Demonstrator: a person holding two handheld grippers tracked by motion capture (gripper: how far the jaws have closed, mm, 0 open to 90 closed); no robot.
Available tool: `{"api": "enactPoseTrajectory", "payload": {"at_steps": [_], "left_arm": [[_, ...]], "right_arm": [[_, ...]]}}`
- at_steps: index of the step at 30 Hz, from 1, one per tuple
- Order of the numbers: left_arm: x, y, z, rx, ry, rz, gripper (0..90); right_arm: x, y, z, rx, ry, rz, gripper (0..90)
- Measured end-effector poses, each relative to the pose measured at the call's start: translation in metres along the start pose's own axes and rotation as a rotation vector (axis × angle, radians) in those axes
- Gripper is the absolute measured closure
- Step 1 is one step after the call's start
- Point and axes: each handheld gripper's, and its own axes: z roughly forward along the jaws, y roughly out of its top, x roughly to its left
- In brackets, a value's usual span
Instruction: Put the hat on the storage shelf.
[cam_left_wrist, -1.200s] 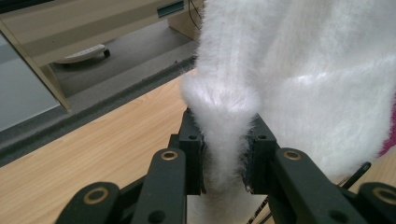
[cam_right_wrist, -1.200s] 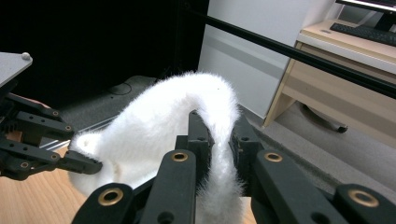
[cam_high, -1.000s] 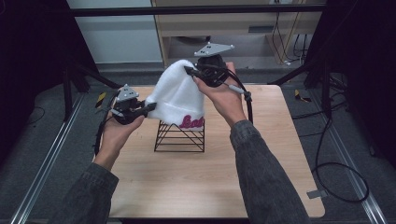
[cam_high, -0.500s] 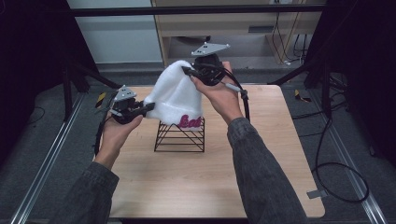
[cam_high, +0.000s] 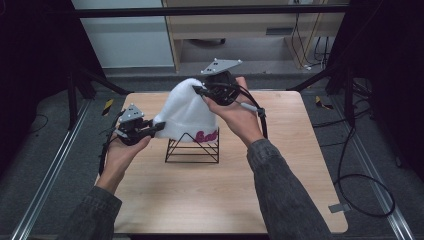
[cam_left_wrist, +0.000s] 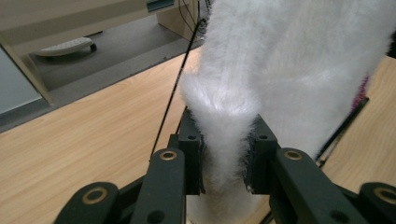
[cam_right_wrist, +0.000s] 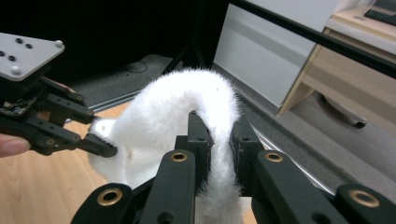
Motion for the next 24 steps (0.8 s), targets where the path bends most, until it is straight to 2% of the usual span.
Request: {"api": "enactPoseTrajectory", "payload": {"at_steps": [9, 20, 24], "left_arm": [[-0.006, -0.015, 0.002, 0.023, -0.019, 0.003, 72.0], [-0.006, -0.027, 0.003, 0.034, -0.033, 0.004, 72.0], [-0.005, -0.032, 0.004, 0.036, -0.033, -0.007, 71.8]], "right_arm": [[0.011, -0.008, -0.003, 0.032, 0.021, -0.019, 81.8], [0.021, -0.01, -0.001, 0.054, 0.043, -0.031, 81.9], [0.025, -0.012, 0.0, 0.064, 0.051, -0.037, 81.9]]}}
